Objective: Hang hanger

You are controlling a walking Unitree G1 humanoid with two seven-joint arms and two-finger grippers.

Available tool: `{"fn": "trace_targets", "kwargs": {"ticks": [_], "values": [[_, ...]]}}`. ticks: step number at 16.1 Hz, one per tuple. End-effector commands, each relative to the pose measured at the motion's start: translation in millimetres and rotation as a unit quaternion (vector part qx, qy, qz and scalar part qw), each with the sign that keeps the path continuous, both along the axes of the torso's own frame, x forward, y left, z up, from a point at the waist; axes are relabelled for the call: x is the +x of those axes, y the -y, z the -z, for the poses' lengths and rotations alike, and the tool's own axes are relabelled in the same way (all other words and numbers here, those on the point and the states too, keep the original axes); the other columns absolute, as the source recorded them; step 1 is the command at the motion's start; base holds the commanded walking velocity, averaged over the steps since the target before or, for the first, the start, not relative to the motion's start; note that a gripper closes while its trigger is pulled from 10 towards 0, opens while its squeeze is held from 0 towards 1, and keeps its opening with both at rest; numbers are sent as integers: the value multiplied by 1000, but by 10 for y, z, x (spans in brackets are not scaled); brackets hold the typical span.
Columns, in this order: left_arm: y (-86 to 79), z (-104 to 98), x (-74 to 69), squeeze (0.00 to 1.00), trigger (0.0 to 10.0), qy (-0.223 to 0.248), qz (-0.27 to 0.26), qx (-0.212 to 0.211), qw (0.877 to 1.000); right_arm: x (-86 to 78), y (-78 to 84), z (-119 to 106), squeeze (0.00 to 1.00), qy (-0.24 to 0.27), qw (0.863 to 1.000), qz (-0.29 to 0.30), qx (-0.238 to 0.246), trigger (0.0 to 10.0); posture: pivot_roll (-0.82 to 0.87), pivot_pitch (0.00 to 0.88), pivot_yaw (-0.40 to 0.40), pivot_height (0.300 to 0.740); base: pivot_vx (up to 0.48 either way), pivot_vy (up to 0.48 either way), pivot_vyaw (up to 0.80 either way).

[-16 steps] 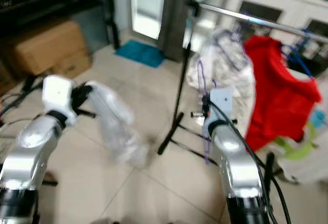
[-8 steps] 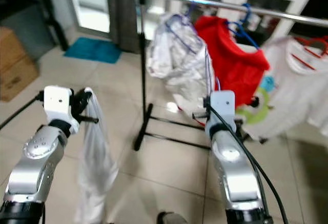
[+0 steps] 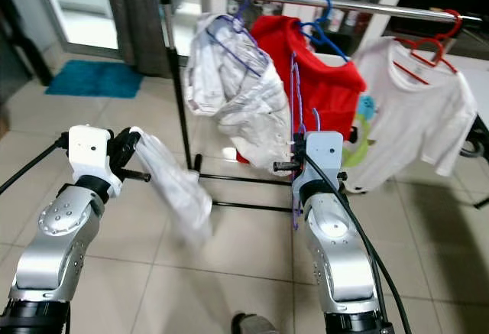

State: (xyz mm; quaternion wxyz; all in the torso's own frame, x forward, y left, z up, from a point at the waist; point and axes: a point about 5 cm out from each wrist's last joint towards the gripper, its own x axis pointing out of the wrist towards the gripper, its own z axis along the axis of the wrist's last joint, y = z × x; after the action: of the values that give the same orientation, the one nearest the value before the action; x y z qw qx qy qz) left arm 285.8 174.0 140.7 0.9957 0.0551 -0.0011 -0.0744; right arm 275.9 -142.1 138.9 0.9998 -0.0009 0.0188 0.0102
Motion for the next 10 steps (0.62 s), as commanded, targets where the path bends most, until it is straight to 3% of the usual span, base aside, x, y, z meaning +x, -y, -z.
{"fn": "trace_targets", "kwargs": {"ticks": [1,3,7,10], "values": [[55,-64,26,0,10000,14,12,8,1000,-14,37,-15,0,8,1000,13,4,10000,-67,22,-33,740,0,0,-800],[64,-70,31,0,10000,14,14,10,1000,3,65,3,0,6,999,37,-9,10000,-64,22,-26,740,0,0,-800],[76,-81,19,0,10000,11,25,13,1000,-23,77,54,0,-25,999,27,29,10000,-61,18,-5,740,0,0,0],[93,-91,33,0,10000,9,36,19,999,-59,31,60,0,-26,999,12,29,10000,-56,22,20,740,0,0,-800]]}}
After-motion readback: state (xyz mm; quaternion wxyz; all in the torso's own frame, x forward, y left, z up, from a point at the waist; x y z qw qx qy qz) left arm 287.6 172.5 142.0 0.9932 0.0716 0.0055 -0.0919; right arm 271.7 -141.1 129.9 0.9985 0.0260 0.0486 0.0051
